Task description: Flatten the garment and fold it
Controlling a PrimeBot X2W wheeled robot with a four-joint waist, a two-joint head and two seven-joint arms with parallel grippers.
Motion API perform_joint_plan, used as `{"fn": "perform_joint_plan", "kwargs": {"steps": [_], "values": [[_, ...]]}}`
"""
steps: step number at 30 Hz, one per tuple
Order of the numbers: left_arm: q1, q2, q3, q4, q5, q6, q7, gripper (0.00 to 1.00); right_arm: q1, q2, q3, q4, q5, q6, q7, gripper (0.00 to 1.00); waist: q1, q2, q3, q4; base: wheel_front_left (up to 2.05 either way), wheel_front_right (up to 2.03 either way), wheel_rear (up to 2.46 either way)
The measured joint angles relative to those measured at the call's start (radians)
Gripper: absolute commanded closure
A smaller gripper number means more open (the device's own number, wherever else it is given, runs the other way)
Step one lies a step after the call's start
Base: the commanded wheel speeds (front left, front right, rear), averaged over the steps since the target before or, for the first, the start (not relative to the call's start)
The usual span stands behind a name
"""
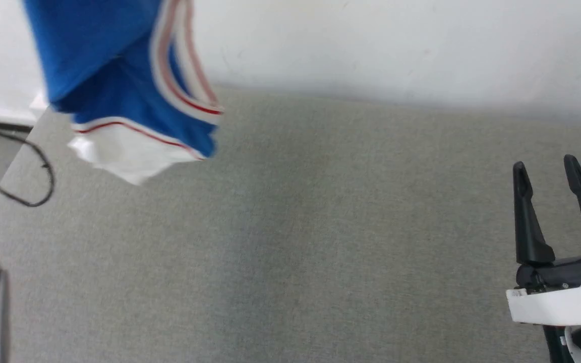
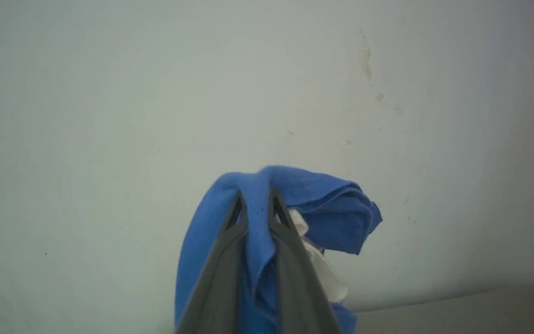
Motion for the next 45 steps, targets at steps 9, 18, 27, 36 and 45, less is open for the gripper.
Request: {"fn": "perform_joint_plan", "kwargs": {"steps": [9, 18, 27, 36, 45], "values": [[-0.027, -0.183, -0.054, -0.049, -0.089, 0.021, 0.053, 1.0, 0.007, 0.0, -0.04, -0.002, 0.017, 0.0, -0.004, 0.0, 0.0002, 0.0, -0.063, -0.087, 0.0, 0.0, 0.0], [0.03, -0.371, -0.15, -0.194, -0.198, 0.076, 0.139, 1.0, 0.0, 0.0, -0.092, -0.02, 0.017, 0.0, -0.009, 0.0, 0.0002, 0.0, -0.046, -0.162, 0.0, 0.0, 0.0], [0.189, -0.397, -0.257, -0.288, -0.222, 0.16, 0.133, 1.0, -0.034, 0.001, -0.092, -0.017, 0.027, 0.0, -0.018, 0.0, 0.0004, 0.0, 0.017, -0.196, 0.0, 0.0, 0.0], [0.415, -0.349, -0.283, -0.131, -0.137, 0.187, -0.03, 1.0, -0.076, 0.001, -0.069, 0.001, 0.033, 0.0, -0.027, 0.0, 0.0004, 0.0, 0.084, -0.22, 0.0, 0.0, 0.0], [0.55, -0.293, -0.317, 0.109, -0.058, 0.192, -0.181, 1.0, -0.108, 0.001, -0.052, 0.011, 0.033, 0.0, -0.026, 0.0, 0.0004, 0.0, 0.154, -0.24, 0.0, 0.0, 0.0]]}}
